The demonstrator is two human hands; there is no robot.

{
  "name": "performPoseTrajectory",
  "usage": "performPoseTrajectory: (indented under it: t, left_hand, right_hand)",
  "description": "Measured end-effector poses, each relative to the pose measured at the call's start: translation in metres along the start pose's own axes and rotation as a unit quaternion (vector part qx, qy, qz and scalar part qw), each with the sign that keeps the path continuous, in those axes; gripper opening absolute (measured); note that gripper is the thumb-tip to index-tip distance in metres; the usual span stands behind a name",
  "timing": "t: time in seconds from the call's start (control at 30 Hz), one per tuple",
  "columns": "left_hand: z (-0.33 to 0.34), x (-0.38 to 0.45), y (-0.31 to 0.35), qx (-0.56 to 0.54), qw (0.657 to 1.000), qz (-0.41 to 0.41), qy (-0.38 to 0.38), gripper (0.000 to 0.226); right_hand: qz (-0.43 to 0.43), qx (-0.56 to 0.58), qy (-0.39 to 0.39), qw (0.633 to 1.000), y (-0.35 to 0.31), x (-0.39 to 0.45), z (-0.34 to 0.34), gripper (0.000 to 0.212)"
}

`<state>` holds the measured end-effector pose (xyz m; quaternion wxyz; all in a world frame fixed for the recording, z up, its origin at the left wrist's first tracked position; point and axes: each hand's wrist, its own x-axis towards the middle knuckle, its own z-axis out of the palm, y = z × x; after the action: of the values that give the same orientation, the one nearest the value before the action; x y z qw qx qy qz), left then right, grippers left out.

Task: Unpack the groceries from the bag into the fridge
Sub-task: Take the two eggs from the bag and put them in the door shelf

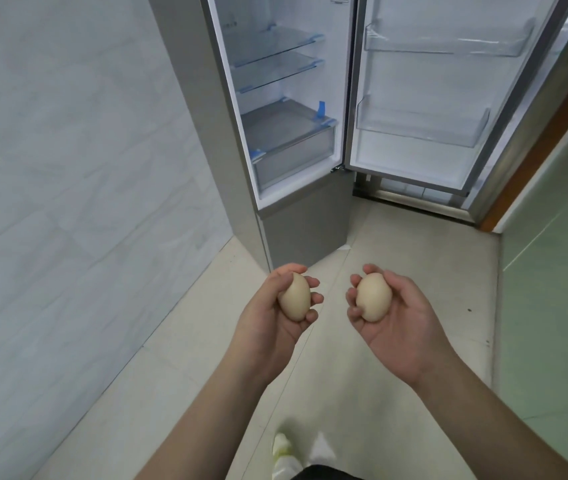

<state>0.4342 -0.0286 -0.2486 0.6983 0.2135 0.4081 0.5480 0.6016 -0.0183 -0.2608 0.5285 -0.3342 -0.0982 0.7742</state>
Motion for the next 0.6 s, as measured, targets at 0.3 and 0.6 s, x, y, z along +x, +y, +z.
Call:
performPoseTrajectory:
  t: [0.3, 0.6]
  left_hand:
    - [-0.017, 0.104, 0.052, -0.026, 1.000, -0.001, -0.002, 0.017]
    - [-0.021, 0.202, 0.120, 0.018, 0.997, 0.012, -0.069, 0.021]
  right_hand:
    - [-0.028, -0.053, -0.014, 0.998, -0.016, 0.107, 0.047, 0.019]
    - [-0.059, -0.049, -0.025, 0.997, -0.043, 0.204, 0.105, 0.017]
